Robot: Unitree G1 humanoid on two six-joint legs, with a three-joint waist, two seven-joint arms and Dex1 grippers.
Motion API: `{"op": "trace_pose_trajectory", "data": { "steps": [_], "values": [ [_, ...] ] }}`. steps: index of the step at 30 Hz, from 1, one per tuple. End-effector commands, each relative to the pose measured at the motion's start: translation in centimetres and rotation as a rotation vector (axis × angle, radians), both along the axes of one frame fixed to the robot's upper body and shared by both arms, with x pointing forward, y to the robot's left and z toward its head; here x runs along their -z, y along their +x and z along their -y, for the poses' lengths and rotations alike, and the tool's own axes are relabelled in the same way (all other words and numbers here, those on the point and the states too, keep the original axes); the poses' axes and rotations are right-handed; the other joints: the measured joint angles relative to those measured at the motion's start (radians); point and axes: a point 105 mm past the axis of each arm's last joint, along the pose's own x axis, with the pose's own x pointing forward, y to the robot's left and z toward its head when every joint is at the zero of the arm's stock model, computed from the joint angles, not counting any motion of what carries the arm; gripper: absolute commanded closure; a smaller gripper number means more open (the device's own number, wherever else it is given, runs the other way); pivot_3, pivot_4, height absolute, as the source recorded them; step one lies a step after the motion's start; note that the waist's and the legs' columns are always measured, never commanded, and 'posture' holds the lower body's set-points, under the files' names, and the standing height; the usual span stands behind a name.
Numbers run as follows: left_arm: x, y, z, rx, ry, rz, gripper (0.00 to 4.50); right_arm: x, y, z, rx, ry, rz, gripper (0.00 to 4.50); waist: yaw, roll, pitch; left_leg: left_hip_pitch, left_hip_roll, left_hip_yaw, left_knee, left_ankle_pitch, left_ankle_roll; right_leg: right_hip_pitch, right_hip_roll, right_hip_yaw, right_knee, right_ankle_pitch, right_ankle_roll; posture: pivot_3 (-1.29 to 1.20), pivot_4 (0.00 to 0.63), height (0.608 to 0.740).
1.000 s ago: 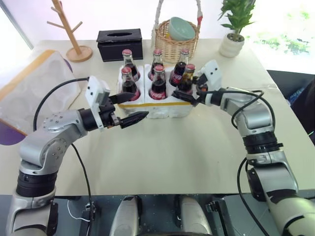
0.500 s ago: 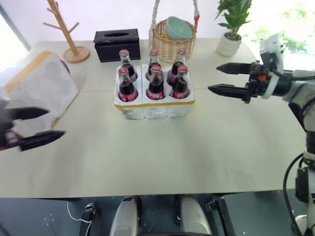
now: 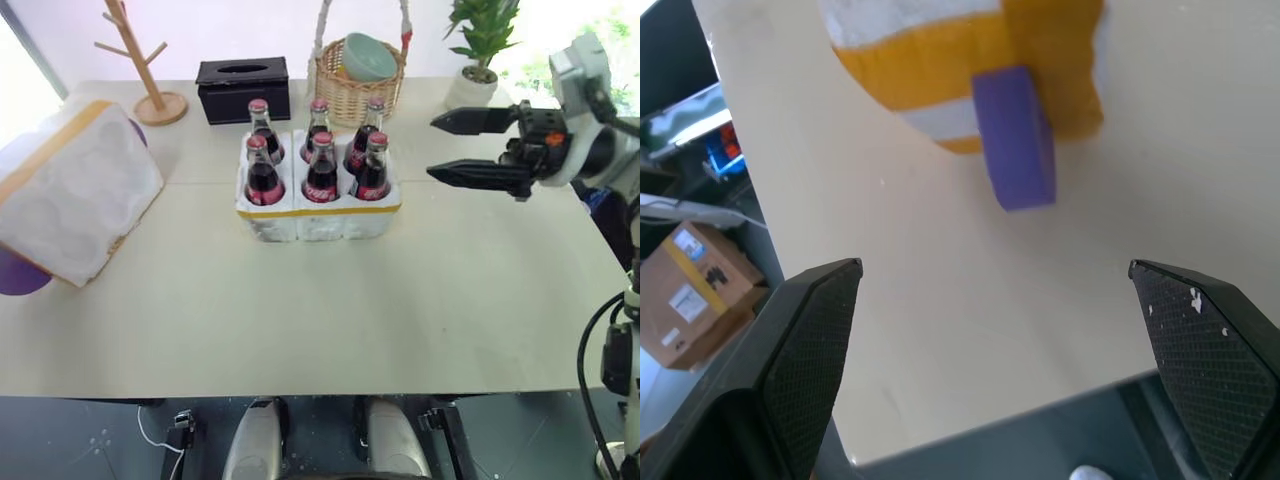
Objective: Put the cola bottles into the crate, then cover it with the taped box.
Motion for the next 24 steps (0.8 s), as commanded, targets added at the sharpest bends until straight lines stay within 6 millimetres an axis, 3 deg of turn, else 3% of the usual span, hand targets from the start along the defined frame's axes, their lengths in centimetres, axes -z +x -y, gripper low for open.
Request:
{"op": "trace_pose_trajectory", "data": {
  "steps": [1,10,17,22,23,24],
  "values": [
    [1.0,1.4,-0.1,0.012,-0.012,-0.013,0.00,-2.6,-2.1,-0.3,-0.052,0.007,0.094,0.07,-0.004,0.000,0.000,0.000,0.000,0.000,-0.001,0.000,0.000,0.000,0.000,0.000,0.000,0.000,0.000,0.00,0.150,0.736],
    [4.2,4.1,-0.2,0.041,-0.037,-0.068,0.00,-3.3,-2.7,-0.1,-0.005,0.013,0.125,0.07,-0.001,-0.001,0.000,0.001,0.000,0.003,-0.004,0.000,0.000,-0.004,0.000,0.000,0.003,0.000,0.000,0.00,0.150,0.736],
    [7.2,7.2,0.2,0.034,-0.052,-0.091,0.00,-3.7,-3.0,-0.2,0.020,0.026,0.146,0.07,0.005,-0.002,-0.001,0.000,0.000,0.003,0.001,0.000,0.000,-0.002,0.000,0.000,0.006,0.000,0.001,0.00,0.150,0.736],
    [7.7,8.8,0.5,0.019,-0.071,-0.071,0.00,-3.9,-3.4,-0.1,0.021,0.017,0.154,0.07,0.008,-0.003,-0.001,0.000,0.000,0.002,0.006,0.000,0.000,-0.002,0.000,0.000,0.012,0.000,0.001,0.00,0.150,0.736],
    [7.7,8.9,0.5,0.019,-0.069,-0.072,0.56,-3.9,-3.4,-0.1,0.024,0.013,0.154,0.00,0.008,-0.003,-0.001,0.000,0.000,0.002,0.006,0.000,0.000,-0.002,0.000,0.000,0.012,0.000,0.001,0.00,0.150,0.736],
    [7.8,9.0,0.5,0.020,-0.068,-0.075,0.83,-3.8,-3.4,-0.1,0.027,0.010,0.151,0.00,0.008,-0.003,-0.001,0.000,0.000,0.002,0.006,0.000,0.000,-0.002,0.000,0.000,0.012,0.000,0.001,0.00,0.150,0.736]
  ]
}}
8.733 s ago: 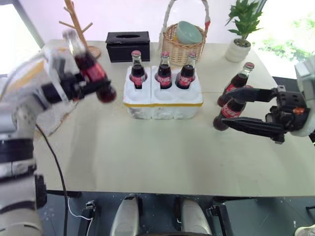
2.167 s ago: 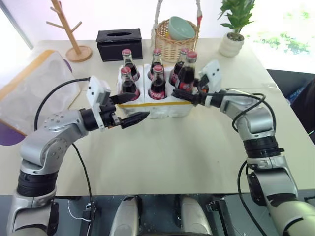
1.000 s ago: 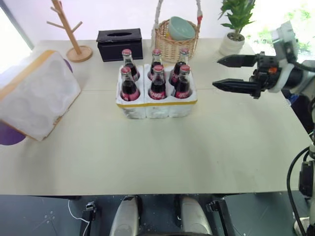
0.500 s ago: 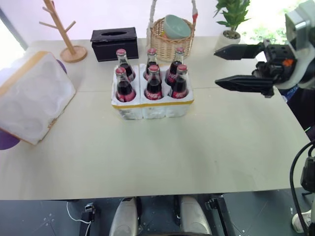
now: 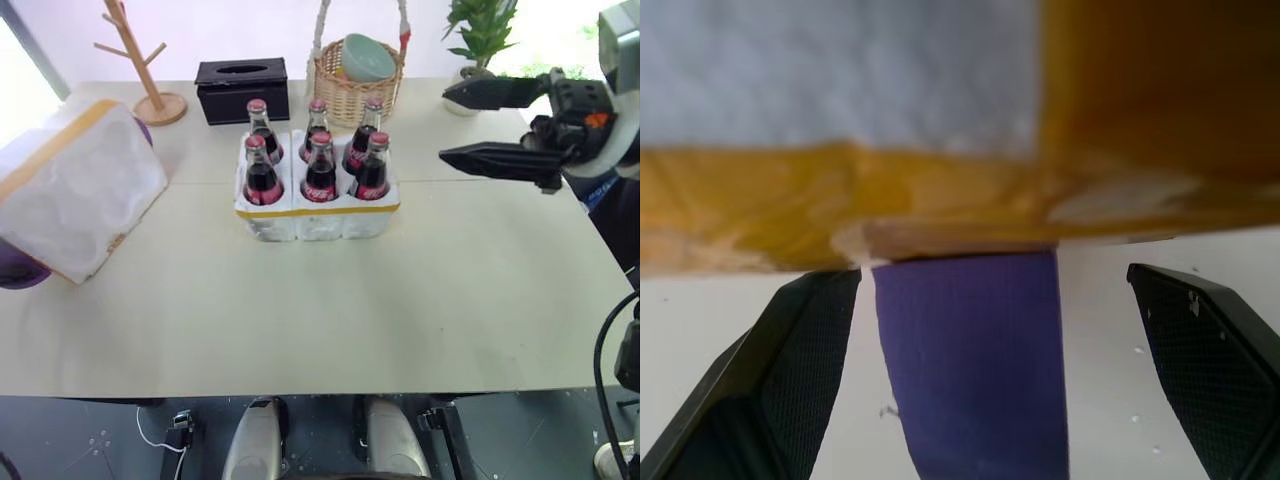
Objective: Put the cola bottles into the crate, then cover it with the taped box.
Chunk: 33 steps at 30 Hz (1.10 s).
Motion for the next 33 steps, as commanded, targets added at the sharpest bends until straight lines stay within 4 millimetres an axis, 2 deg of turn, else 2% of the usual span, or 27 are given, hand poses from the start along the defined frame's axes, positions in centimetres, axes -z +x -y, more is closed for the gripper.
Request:
{"op": "trace_pose_trajectory", "data": {
  "steps": [1,6,7,10,14,18,19,21,27,30,33],
  "values": [
    [-0.3,0.0,-0.4,-0.003,0.032,-0.001,1.33,-1.0,-1.1,0.2,0.003,-0.004,0.056,0.00,-0.002,0.000,0.000,0.000,0.000,0.000,0.000,0.000,0.000,0.000,0.000,0.000,0.000,0.000,0.000,0.00,0.150,0.736],
    [-0.3,0.2,-0.6,0.006,0.062,0.005,3.72,-0.4,-0.9,0.3,0.027,-0.014,0.056,0.00,-0.003,0.000,0.000,0.000,0.000,0.000,0.000,0.000,0.000,0.000,0.000,0.000,0.002,0.000,0.000,0.00,0.150,0.736],
    [-0.6,0.3,-0.6,0.012,0.082,0.020,4.00,-0.3,-0.8,0.4,0.034,-0.018,0.057,0.00,-0.003,0.000,0.000,0.000,0.000,0.000,0.000,0.000,0.000,0.000,0.000,0.000,0.002,0.000,0.000,0.00,0.150,0.736],
    [-2.0,1.4,-0.2,0.057,0.133,0.116,4.00,0.0,-0.5,0.7,0.052,-0.010,0.014,0.00,-0.003,0.000,0.000,0.001,0.000,0.000,0.000,0.000,0.000,-0.001,0.000,0.000,0.002,0.000,0.000,0.00,0.150,0.736],
    [-6.5,3.9,1.9,0.180,0.259,0.410,4.00,0.3,-0.1,1.3,0.098,-0.033,0.033,0.00,0.001,-0.002,0.000,0.000,0.000,-0.001,0.001,0.000,0.000,-0.001,0.000,0.000,0.002,0.000,0.000,0.00,0.150,0.736],
    [-12.0,5.6,6.6,0.351,0.299,0.749,4.00,0.6,0.0,1.6,0.118,-0.030,0.016,0.00,0.003,-0.003,0.000,-0.001,0.000,-0.001,0.002,0.000,0.000,0.000,-0.001,0.000,0.002,0.000,0.000,0.00,0.150,0.736],
    [-12.9,5.8,7.6,0.375,0.302,0.805,4.00,0.7,0.0,1.6,0.122,-0.030,0.013,0.00,0.003,-0.003,0.000,-0.001,0.000,-0.001,0.002,0.000,0.000,0.000,-0.001,0.000,0.002,0.000,0.000,0.00,0.150,0.736],
    [-14.7,6.6,10.8,0.462,0.359,0.931,4.00,0.9,0.0,1.8,0.138,-0.021,0.007,0.00,0.002,-0.003,0.000,-0.001,0.000,-0.001,0.002,0.000,0.000,0.000,-0.001,0.000,0.002,0.000,0.000,0.00,0.150,0.736],
    [-15.8,8.9,17.5,0.637,0.626,1.083,4.00,1.2,0.0,2.1,0.176,0.015,-0.006,0.00,-0.002,-0.003,0.000,0.000,0.000,-0.001,0.002,0.000,0.000,0.000,-0.001,0.000,0.002,0.000,0.000,0.00,0.150,0.736],
    [-15.5,9.9,19.2,0.665,0.757,1.111,4.00,1.5,0.0,2.3,0.198,0.023,-0.010,0.00,-0.004,-0.003,0.000,0.000,0.000,-0.001,0.002,0.000,0.000,0.000,0.000,0.000,0.003,0.000,0.000,0.00,0.150,0.736],
    [-15.2,10.4,20.7,0.681,0.796,1.143,4.00,1.7,-0.2,2.4,0.204,0.030,-0.014,0.00,-0.004,-0.003,0.000,0.000,0.000,-0.001,0.002,0.000,0.000,0.000,0.000,0.000,0.003,0.000,0.000,0.00,0.150,0.736]
  ]
}}
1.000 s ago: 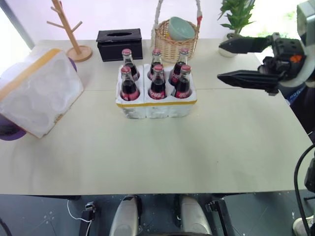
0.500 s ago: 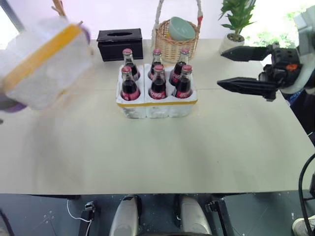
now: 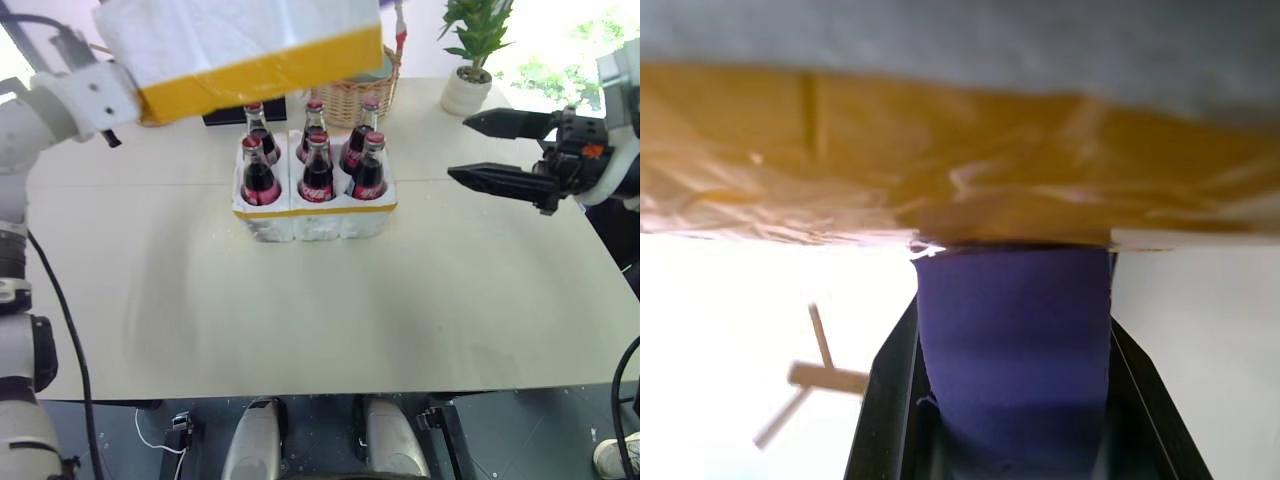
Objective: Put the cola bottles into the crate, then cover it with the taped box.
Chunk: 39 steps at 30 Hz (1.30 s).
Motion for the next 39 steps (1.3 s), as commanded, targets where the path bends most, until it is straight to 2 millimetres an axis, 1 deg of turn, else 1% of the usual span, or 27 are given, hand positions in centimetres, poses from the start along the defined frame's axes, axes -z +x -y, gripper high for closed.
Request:
{"op": "trace_pose_trajectory", "data": {
  "steps": [1,2,4,6,7,9,11,14,15,17,20,22,24,26,27,30,31,32,34,35,37,39],
  "values": [
    [-1.6,-0.3,1.6,0.005,0.090,0.132,4.00,-1.2,-1.0,-0.1,-0.003,0.011,0.064,0.00,0.001,0.000,0.000,0.000,0.000,0.000,0.000,0.000,0.000,0.000,0.000,0.000,0.000,0.000,0.000,0.00,0.150,0.736],
    [-1.0,-0.4,2.7,0.023,0.144,0.155,4.00,-1.2,-1.1,0.0,0.003,0.015,0.064,0.00,0.001,0.000,0.000,0.000,0.000,0.000,0.000,0.000,0.000,0.000,0.000,0.000,0.000,0.000,0.000,0.00,0.150,0.736],
    [-0.2,-0.5,4.2,0.046,0.187,0.186,4.00,-1.1,-1.1,0.1,0.016,0.022,0.062,0.00,0.003,0.000,0.000,0.000,0.000,0.000,0.000,0.000,0.000,0.000,0.000,0.000,0.000,0.000,0.000,0.00,0.150,0.736],
    [0.4,-0.9,5.1,0.054,0.230,0.208,4.00,-1.1,-1.0,0.1,0.027,0.024,0.062,0.00,0.004,0.000,0.000,0.000,0.000,0.000,0.000,0.000,0.000,0.000,0.000,0.000,0.000,0.000,0.000,0.00,0.150,0.736],
    [0.8,-1.0,5.4,0.048,0.279,0.221,4.00,-1.1,-1.0,0.2,0.029,0.026,0.061,0.00,0.004,0.000,0.000,0.000,0.000,0.000,0.000,0.000,0.000,0.001,0.000,0.000,0.000,0.000,0.000,0.00,0.150,0.736],
    [1.5,-1.2,5.7,0.022,0.367,0.248,4.00,-1.1,-1.0,0.1,0.031,0.029,0.059,0.00,0.003,0.000,0.000,0.000,0.000,0.000,0.000,0.000,0.000,0.001,0.000,0.000,0.000,0.000,0.000,0.00,0.150,0.736],
    [1.7,-1.1,5.7,-0.045,0.425,0.279,4.00,-1.1,-1.0,0.1,0.030,0.031,0.060,0.00,0.003,0.000,0.000,0.000,0.000,0.000,0.000,0.000,0.000,0.001,0.000,0.000,0.000,0.000,0.000,0.00,0.150,0.736],
    [3.3,-1.0,6.1,-0.072,0.495,0.273,4.00,-1.3,-0.9,-0.1,0.024,0.056,0.063,0.00,0.004,0.000,0.000,0.000,0.000,0.000,0.000,0.000,0.000,0.001,0.000,0.000,0.000,0.000,0.000,0.00,0.150,0.736],
    [3.7,-0.8,6.1,-0.082,0.506,0.267,4.00,-1.4,-0.9,-0.2,0.023,0.061,0.064,0.00,0.004,0.000,0.000,0.000,0.000,0.000,0.000,0.000,0.000,0.001,0.000,0.000,0.000,0.000,0.000,0.00,0.150,0.736],
    [3.7,-0.4,5.9,-0.116,0.491,0.275,4.00,-1.3,-0.8,-0.3,0.021,0.061,0.063,0.00,0.004,0.000,0.000,0.001,0.000,0.000,0.000,0.000,0.000,0.001,0.000,0.000,0.000,0.000,0.000,0.00,0.150,0.736],
    [3.7,-0.2,6.3,-0.111,0.478,0.291,4.00,-1.1,-0.6,-0.5,0.020,0.064,0.063,0.00,0.004,0.000,0.000,0.000,0.000,-0.001,0.001,0.000,0.000,0.001,0.000,0.000,0.000,0.000,0.000,0.00,0.150,0.736],
    [4.8,-0.5,6.3,-0.095,0.484,0.256,4.00,-1.2,-0.5,-0.6,0.021,0.071,0.065,0.00,0.003,0.000,0.000,0.000,0.000,-0.001,0.001,0.000,0.000,0.001,0.000,0.000,0.000,0.000,0.000,0.00,0.150,0.736],
    [5.8,-0.9,6.2,-0.077,0.477,0.232,3.01,-1.2,-0.4,-0.6,0.021,0.073,0.066,0.00,0.000,0.000,0.000,0.001,0.000,-0.001,0.000,0.000,0.000,0.001,0.000,0.000,0.000,0.000,0.000,0.00,0.150,0.736],
    [6.2,-1.3,5.9,-0.073,0.463,0.223,2.24,-1.1,-0.5,-0.5,0.020,0.073,0.064,0.00,0.000,0.000,0.000,0.001,0.000,-0.001,0.000,0.000,0.000,0.001,0.000,0.000,0.000,0.000,0.000,0.00,0.150,0.736],
    [6.4,-1.5,5.5,-0.074,0.468,0.222,1.62,-0.9,-0.5,-0.5,0.023,0.066,0.061,0.00,0.001,0.000,0.000,0.001,0.000,-0.001,0.000,0.000,0.000,0.001,0.000,0.000,0.000,0.000,0.000,0.00,0.150,0.736],
    [6.5,-2.1,4.3,-0.071,0.465,0.214,0.16,-0.4,-0.4,-0.2,0.034,0.048,0.049,0.00,0.002,0.000,0.000,0.001,0.000,-0.001,0.000,0.000,0.000,0.001,0.000,0.000,0.000,0.000,0.000,0.00,0.150,0.736],
    [6.5,-2.4,3.9,-0.066,0.463,0.214,0.06,-0.3,-0.3,0.0,0.040,0.045,0.046,0.00,0.004,0.000,0.000,0.001,0.000,-0.001,0.000,0.000,0.000,0.001,0.000,0.000,0.000,0.000,0.000,0.00,0.150,0.736],
    [6.4,-2.9,3.4,-0.054,0.463,0.217,0.06,-0.1,-0.2,0.2,0.049,0.042,0.040,0.00,0.004,0.000,0.000,0.001,0.000,-0.001,0.000,0.000,0.000,0.001,0.000,0.000,-0.001,0.000,0.000,0.00,0.150,0.736],
    [6.0,-4.3,1.9,-0.024,0.419,0.222,0.06,0.7,0.0,1.0,0.083,0.021,0.022,0.00,0.003,0.000,0.000,0.001,0.000,-0.001,0.000,0.000,0.000,0.001,0.000,0.000,-0.001,0.000,0.000,0.00,0.150,0.736],
    [6.1,-5.1,1.7,0.028,0.395,0.203,0.06,1.1,0.0,1.3,0.095,0.014,0.012,0.00,0.002,0.000,0.000,0.001,0.000,-0.001,0.000,0.000,0.000,0.001,0.000,0.000,-0.001,0.000,0.000,0.00,0.150,0.736],
    [6.3,-6.6,1.0,0.106,0.196,0.097,0.06,1.7,0.1,2.0,0.121,0.011,-0.011,0.00,0.002,0.001,-0.001,0.001,0.000,-0.001,0.000,0.000,0.000,0.001,0.000,0.000,-0.001,0.000,0.000,0.00,0.150,0.736],
    [7.8,-7.0,-1.9,0.041,-0.069,-0.194,0.06,2.4,0.2,2.7,0.152,0.007,-0.029,0.00,0.002,0.001,-0.001,0.001,0.000,-0.001,0.000,0.000,0.000,0.001,-0.001,0.000,-0.001,0.000,0.000,0.00,0.150,0.736]
  ]
}}
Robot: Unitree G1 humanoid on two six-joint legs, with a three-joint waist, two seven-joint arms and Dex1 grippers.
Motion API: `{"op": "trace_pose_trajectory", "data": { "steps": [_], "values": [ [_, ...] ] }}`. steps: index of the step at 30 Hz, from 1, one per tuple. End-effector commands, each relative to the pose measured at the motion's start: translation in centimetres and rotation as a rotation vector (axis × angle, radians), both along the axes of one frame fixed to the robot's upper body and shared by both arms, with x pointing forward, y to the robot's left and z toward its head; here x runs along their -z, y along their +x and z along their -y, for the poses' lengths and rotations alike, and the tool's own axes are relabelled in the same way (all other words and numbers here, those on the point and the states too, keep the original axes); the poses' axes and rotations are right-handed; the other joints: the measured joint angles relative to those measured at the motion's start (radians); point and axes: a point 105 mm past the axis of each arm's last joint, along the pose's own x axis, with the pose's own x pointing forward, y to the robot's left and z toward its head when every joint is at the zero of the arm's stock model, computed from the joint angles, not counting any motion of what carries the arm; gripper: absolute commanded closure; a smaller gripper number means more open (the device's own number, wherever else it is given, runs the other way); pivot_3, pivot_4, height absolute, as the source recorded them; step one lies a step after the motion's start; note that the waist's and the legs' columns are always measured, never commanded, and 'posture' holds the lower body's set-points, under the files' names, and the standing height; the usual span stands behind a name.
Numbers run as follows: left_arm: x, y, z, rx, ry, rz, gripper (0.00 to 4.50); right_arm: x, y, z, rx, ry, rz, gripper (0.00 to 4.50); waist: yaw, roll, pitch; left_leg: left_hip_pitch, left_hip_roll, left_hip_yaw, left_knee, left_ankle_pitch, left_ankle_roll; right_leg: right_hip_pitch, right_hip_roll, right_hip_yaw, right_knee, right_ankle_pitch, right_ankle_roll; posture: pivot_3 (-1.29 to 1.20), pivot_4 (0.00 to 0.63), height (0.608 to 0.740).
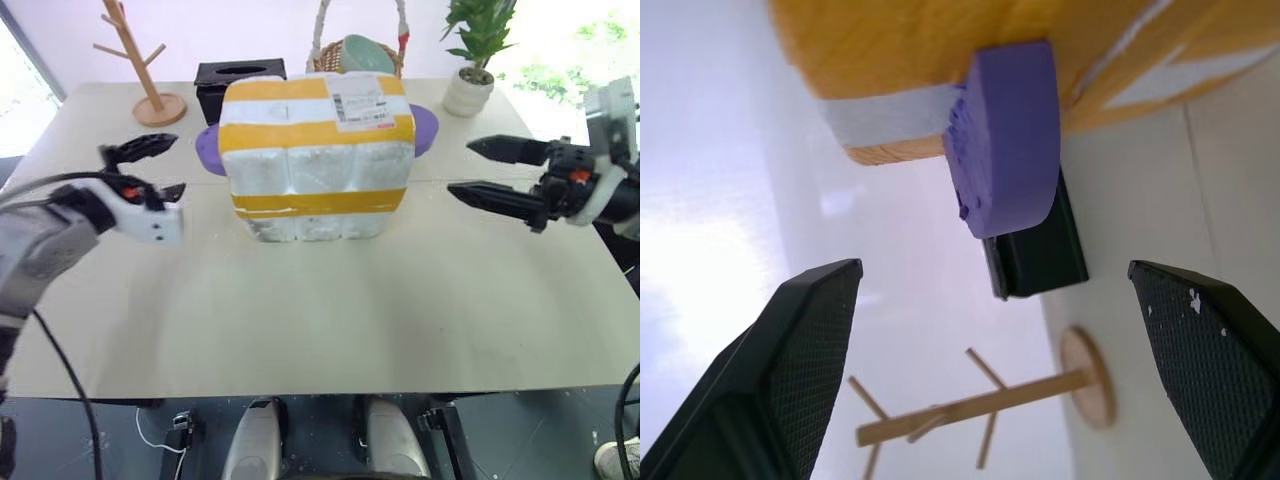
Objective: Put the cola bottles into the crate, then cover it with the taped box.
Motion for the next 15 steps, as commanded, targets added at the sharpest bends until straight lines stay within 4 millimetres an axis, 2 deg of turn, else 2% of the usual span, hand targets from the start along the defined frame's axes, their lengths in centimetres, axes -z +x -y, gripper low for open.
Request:
{"op": "trace_pose_trajectory", "data": {
  "steps": [1,2,3,4,7,9,15],
  "values": [
    [-0.5,-1.4,-3.3,-0.047,-0.498,-0.372,0.06,-0.5,-0.3,1.3,0.049,-0.016,0.040,0.00,0.000,0.000,0.000,0.000,0.000,0.000,0.000,0.000,0.000,0.000,0.000,0.000,0.000,0.000,0.000,0.00,0.150,0.736],
    [-0.7,-1.8,-4.6,-0.067,-0.763,-0.574,0.06,-0.1,-0.2,1.9,0.068,-0.018,0.027,0.00,0.000,0.000,0.000,0.000,0.000,0.000,0.000,0.000,0.000,0.000,0.000,0.000,0.000,0.000,0.000,0.00,0.150,0.736],
    [-1.0,-2.8,-4.5,-0.017,-0.919,-0.749,0.06,0.3,0.0,2.3,0.084,-0.022,0.017,0.00,0.000,0.000,0.000,0.000,0.000,0.000,0.001,0.000,0.000,0.000,0.000,0.000,0.001,0.000,0.000,0.00,0.150,0.736],
    [-1.4,-3.6,-4.2,0.030,-1.004,-0.864,0.06,0.5,0.0,2.6,0.094,-0.025,0.011,0.00,-0.001,-0.001,0.001,0.000,0.001,-0.001,0.001,0.000,0.000,0.000,0.001,0.000,0.001,0.000,0.000,0.00,0.150,0.736],
    [-2.2,-5.2,-4.2,0.087,-1.029,-1.020,0.06,1.6,0.6,3.5,0.131,-0.027,-0.016,0.00,0.000,-0.001,0.000,0.000,0.000,-0.001,0.001,0.000,0.000,0.001,0.001,0.000,0.000,0.000,0.000,0.00,0.150,0.736],
    [-2.2,-5.3,-4.4,0.065,-1.029,-1.072,0.06,2.2,1.0,4.1,0.154,-0.027,-0.026,0.00,0.001,0.000,0.000,0.001,0.000,-0.001,0.001,0.000,0.000,0.002,0.001,-0.001,0.000,0.000,0.000,0.00,0.150,0.736],
    [-2.3,-5.0,-3.2,0.101,-0.922,-1.071,0.06,2.5,1.7,4.3,0.164,-0.002,-0.037,0.00,-0.002,0.000,0.000,0.002,0.000,-0.001,0.000,0.000,0.000,0.002,0.001,0.000,0.000,0.000,0.000,0.00,0.150,0.736]
  ]
}}
